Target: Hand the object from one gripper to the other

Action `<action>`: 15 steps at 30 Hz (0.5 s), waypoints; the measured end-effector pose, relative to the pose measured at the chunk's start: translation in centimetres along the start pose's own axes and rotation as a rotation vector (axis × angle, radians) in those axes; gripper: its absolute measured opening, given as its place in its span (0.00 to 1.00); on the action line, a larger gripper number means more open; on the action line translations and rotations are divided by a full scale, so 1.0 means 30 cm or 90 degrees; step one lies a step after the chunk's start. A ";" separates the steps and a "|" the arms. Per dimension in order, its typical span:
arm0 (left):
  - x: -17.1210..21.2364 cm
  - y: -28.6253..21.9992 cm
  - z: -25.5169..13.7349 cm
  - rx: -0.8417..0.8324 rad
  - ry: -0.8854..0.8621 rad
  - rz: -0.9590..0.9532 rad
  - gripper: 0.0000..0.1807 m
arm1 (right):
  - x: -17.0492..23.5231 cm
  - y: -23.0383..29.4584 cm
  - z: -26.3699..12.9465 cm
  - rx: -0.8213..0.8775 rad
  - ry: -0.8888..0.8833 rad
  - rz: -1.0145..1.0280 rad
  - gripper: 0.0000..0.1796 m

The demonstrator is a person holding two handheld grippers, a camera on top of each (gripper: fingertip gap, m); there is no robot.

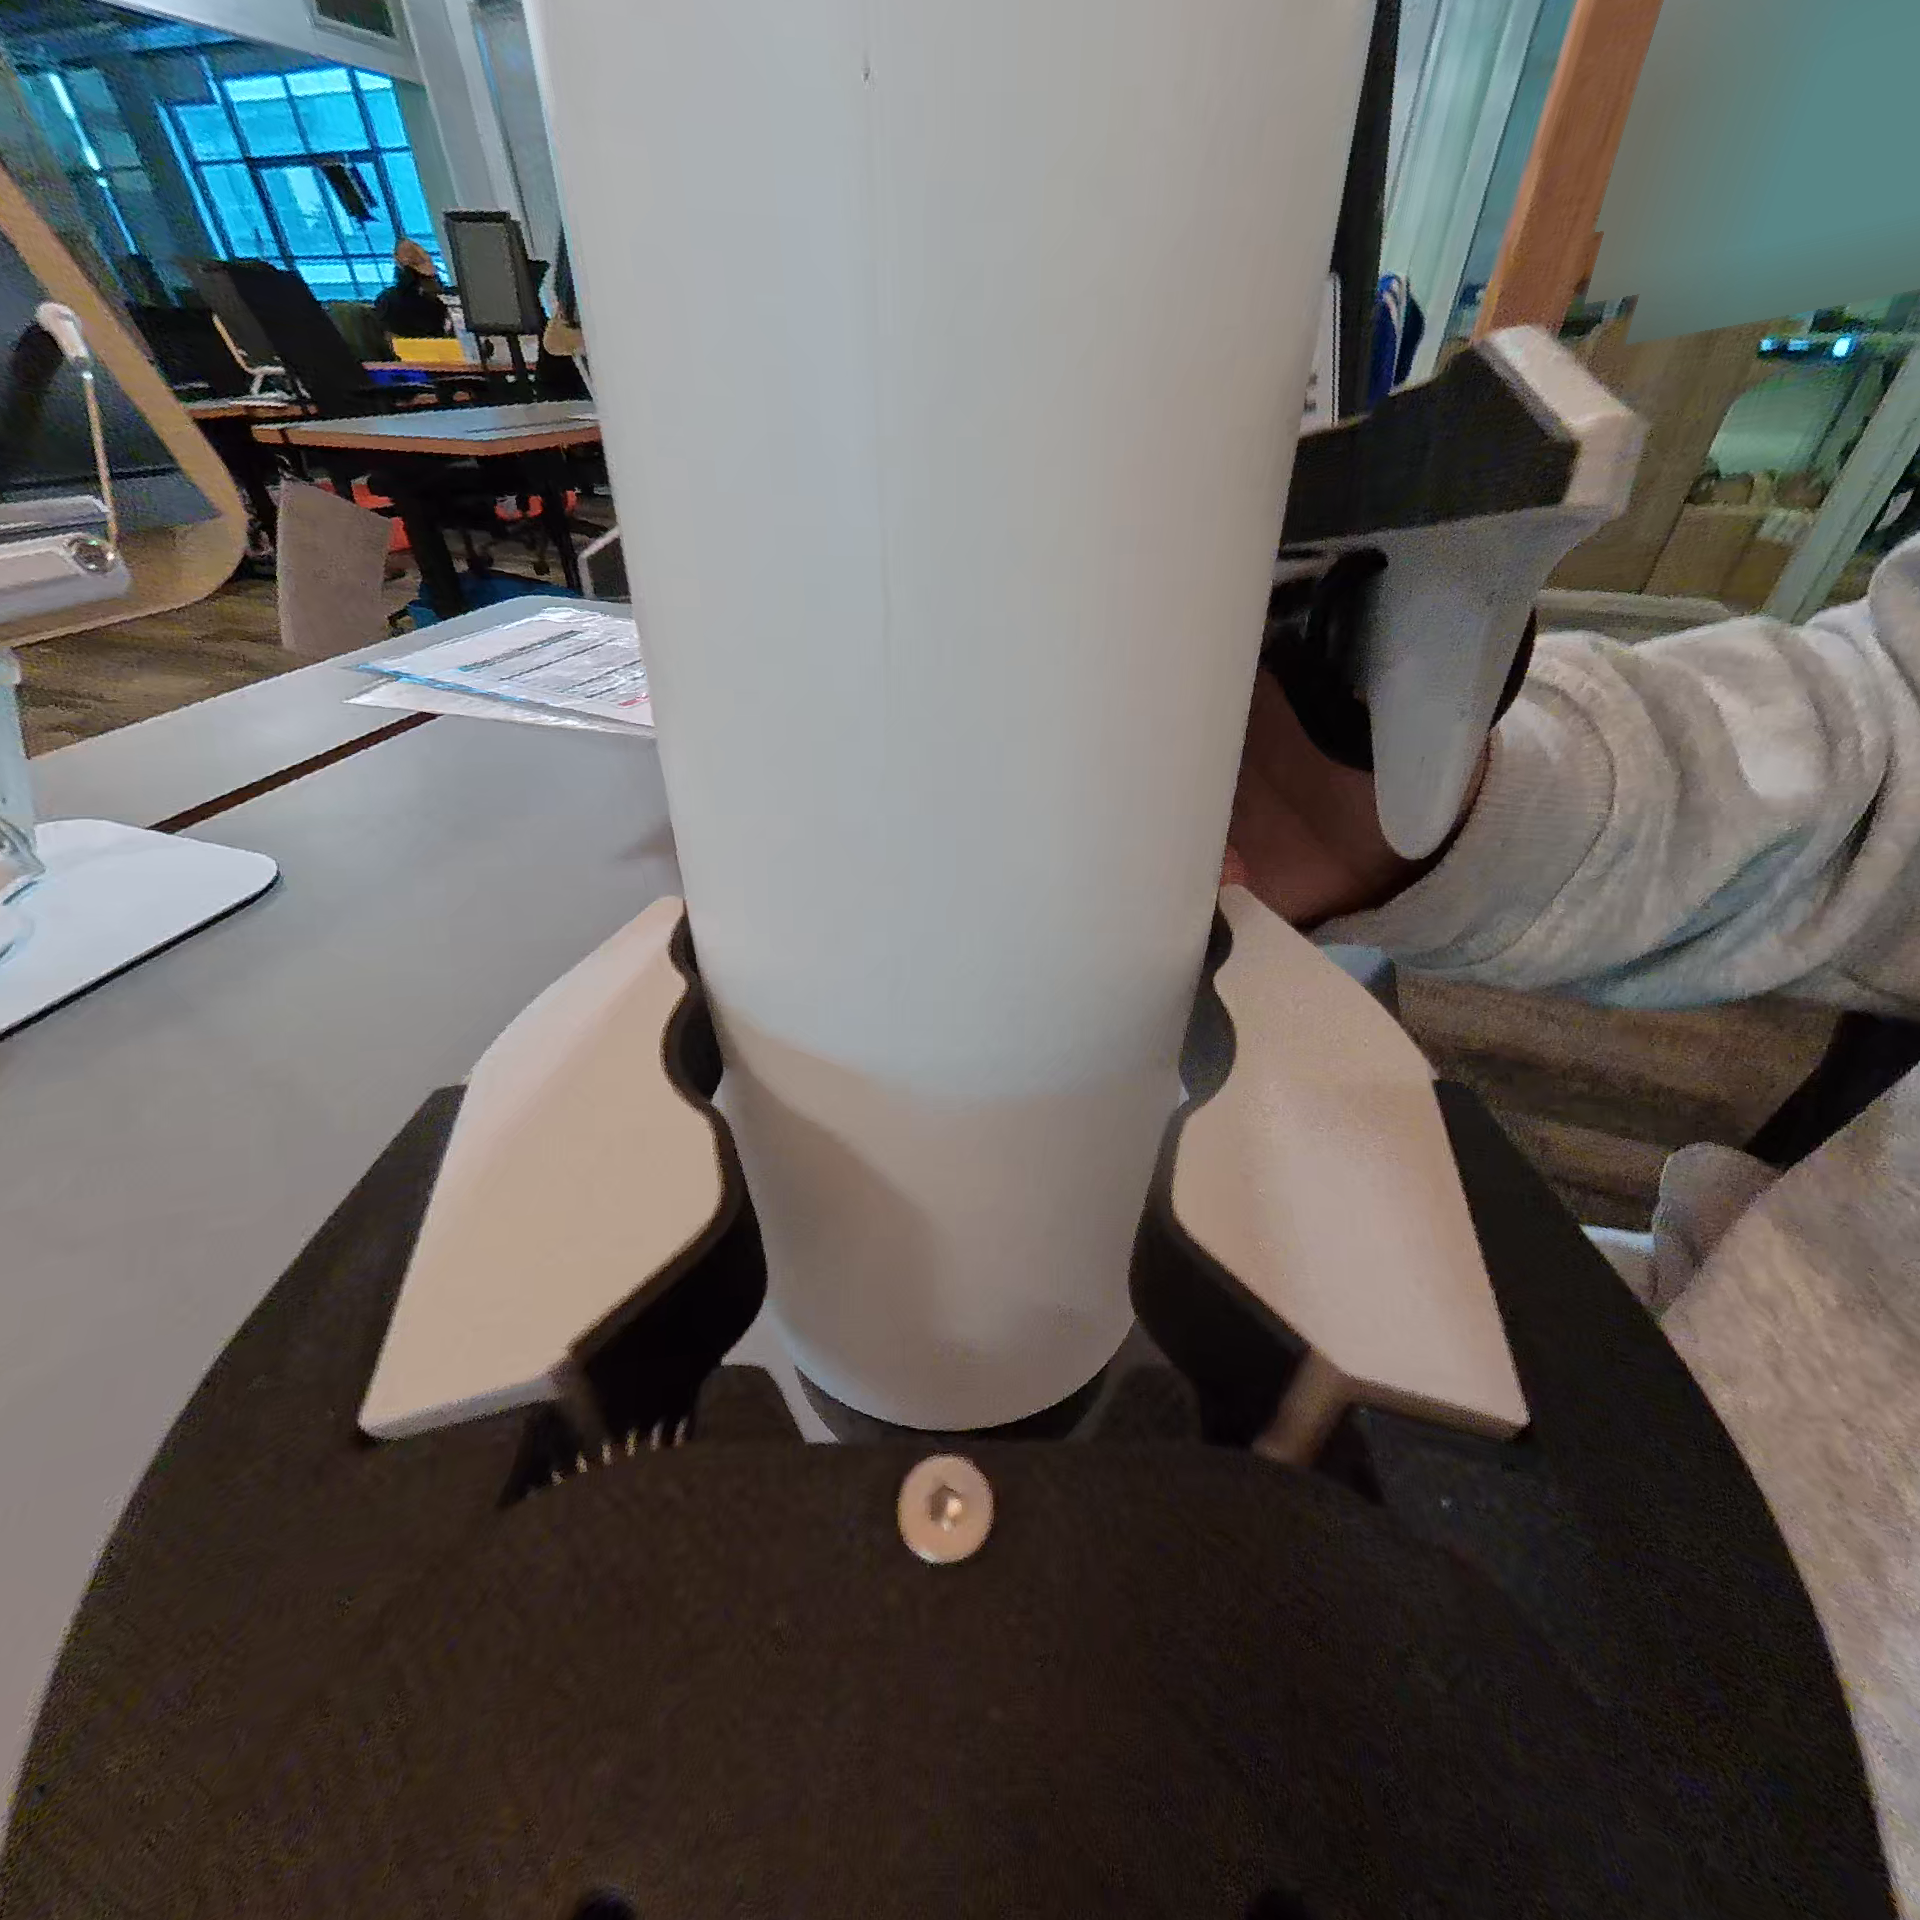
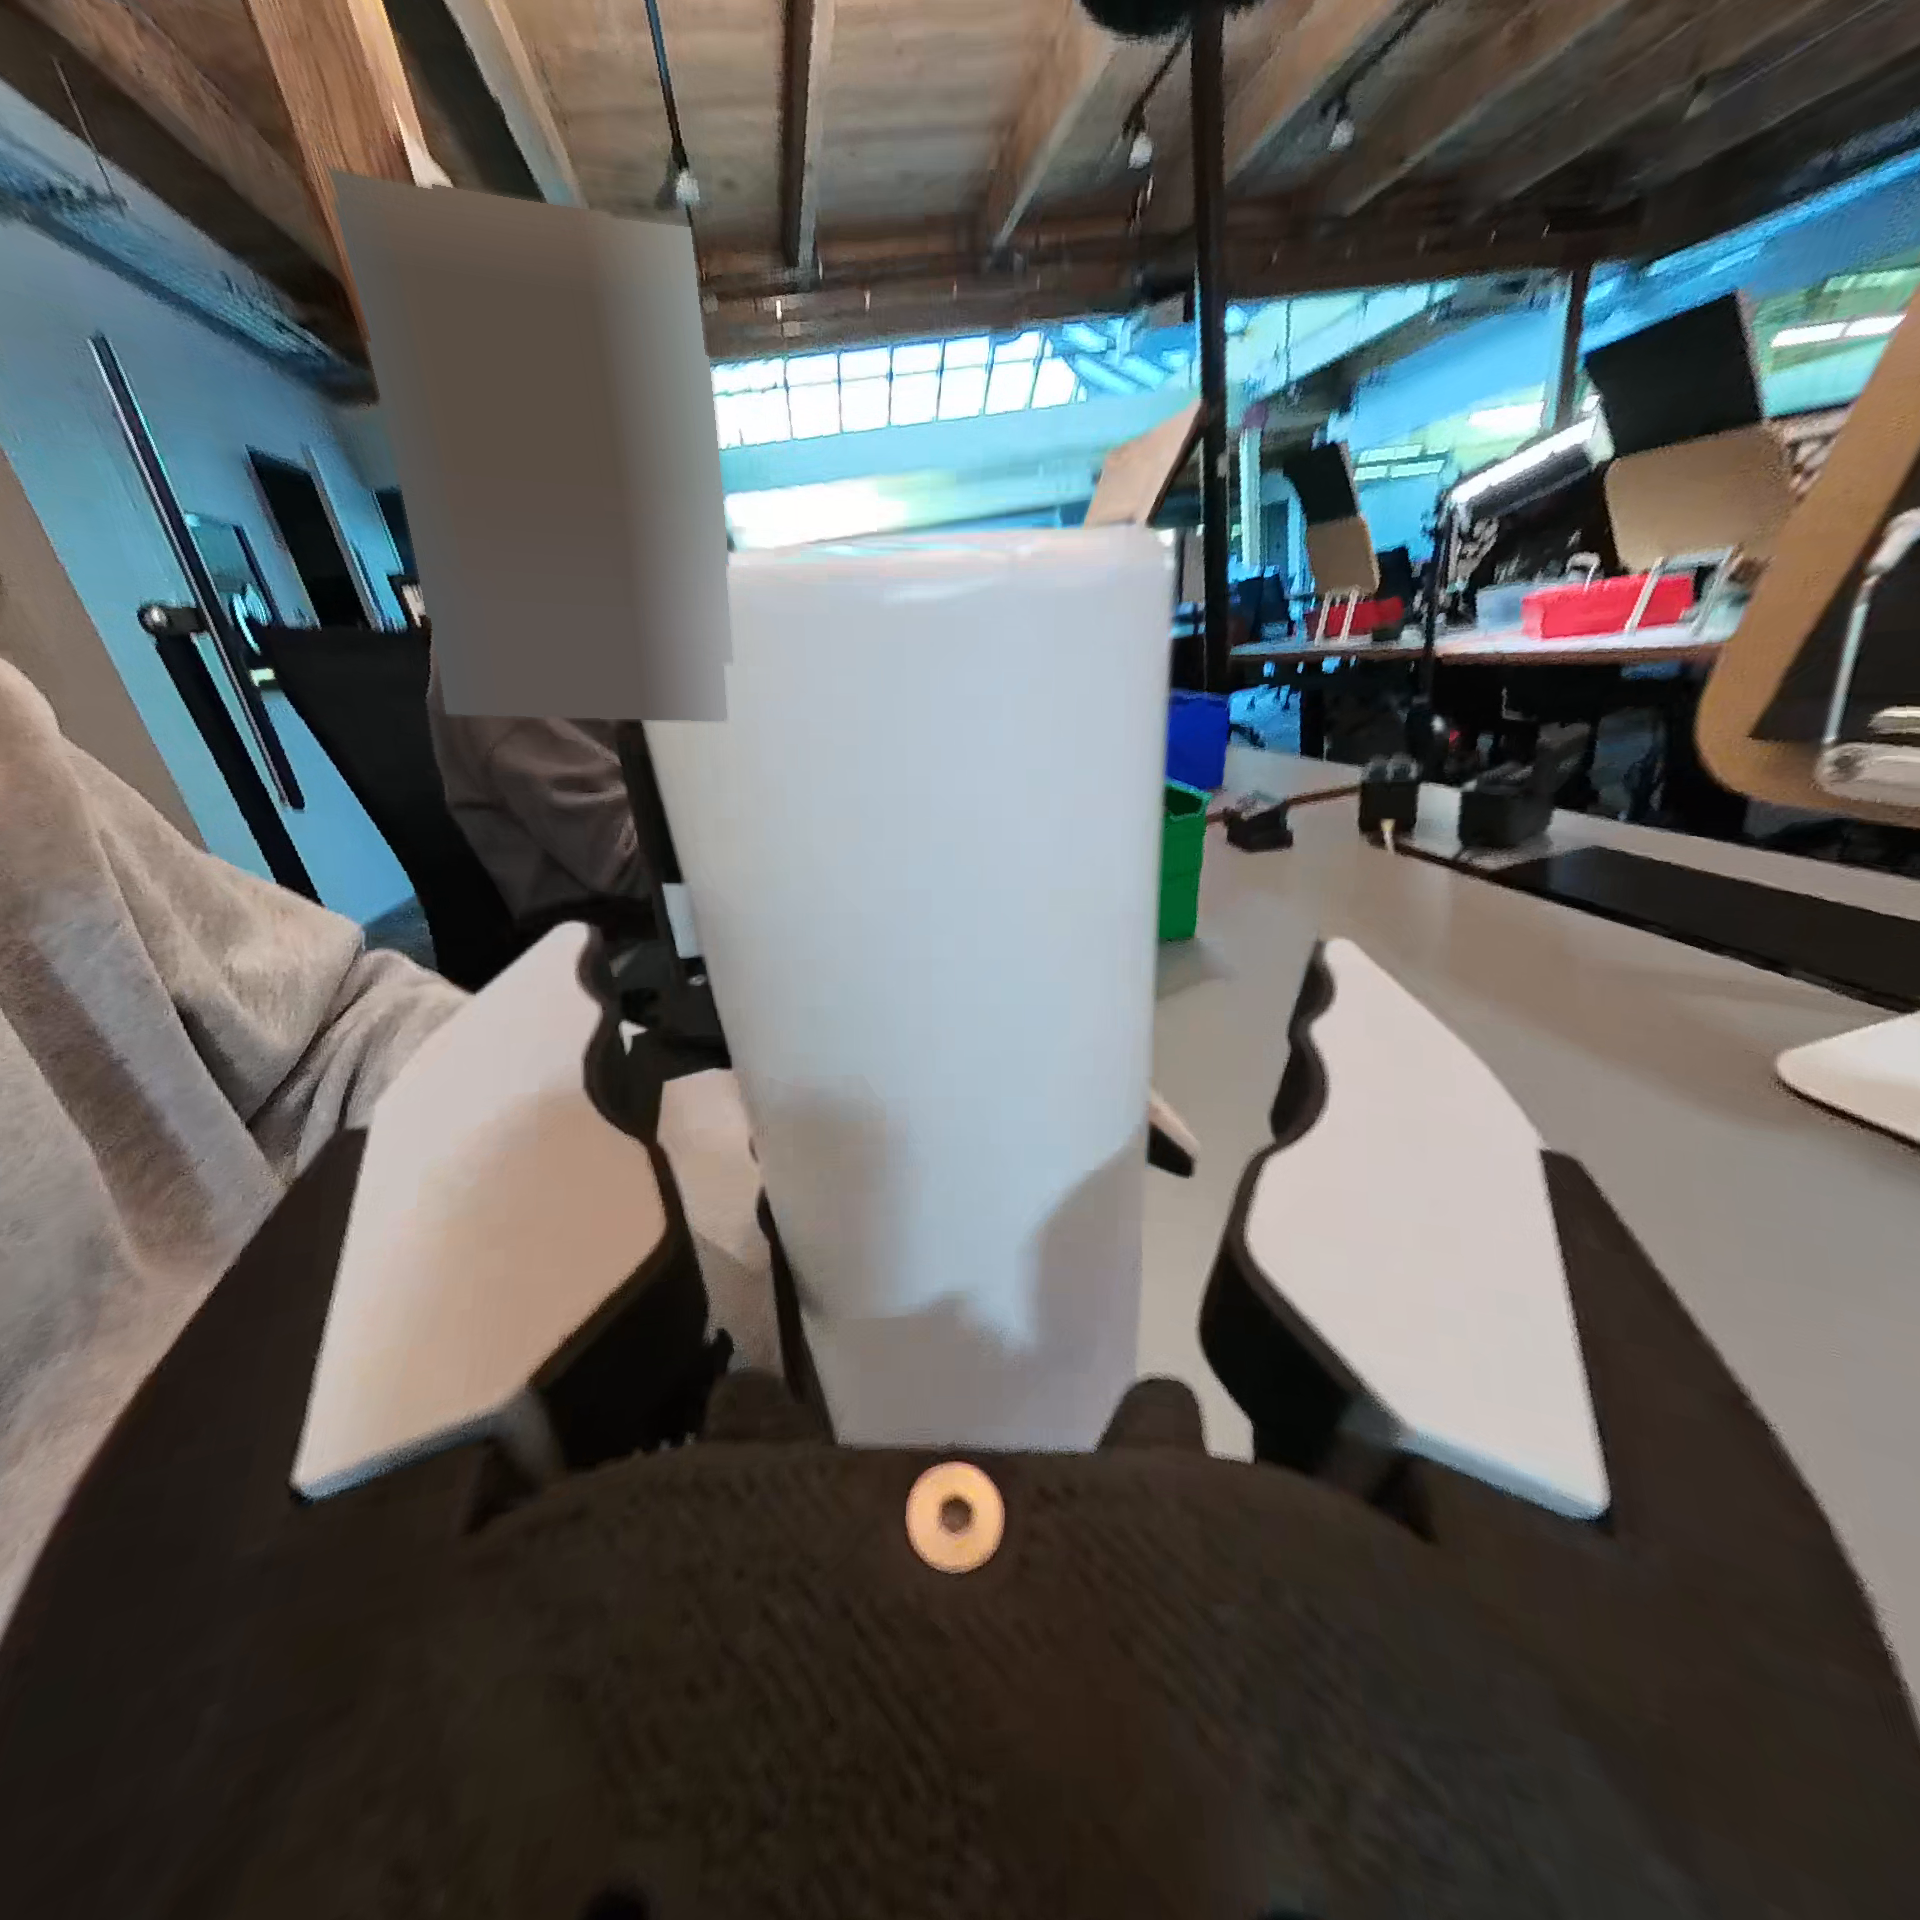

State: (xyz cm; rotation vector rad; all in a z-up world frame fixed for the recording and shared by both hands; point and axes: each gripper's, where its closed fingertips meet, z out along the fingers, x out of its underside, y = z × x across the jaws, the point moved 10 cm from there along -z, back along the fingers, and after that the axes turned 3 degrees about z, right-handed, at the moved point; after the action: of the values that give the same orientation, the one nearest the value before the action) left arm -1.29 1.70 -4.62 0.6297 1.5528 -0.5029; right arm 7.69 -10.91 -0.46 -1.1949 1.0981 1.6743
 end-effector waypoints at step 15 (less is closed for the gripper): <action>0.002 -0.058 0.030 0.034 0.026 0.034 0.51 | 0.006 0.054 0.027 -0.025 0.054 -0.040 0.61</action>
State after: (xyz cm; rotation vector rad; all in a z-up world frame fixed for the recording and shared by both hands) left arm -1.76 -0.20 -4.84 0.7238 1.5605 -0.4960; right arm 5.92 -10.65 -0.15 -1.3217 1.0719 1.6168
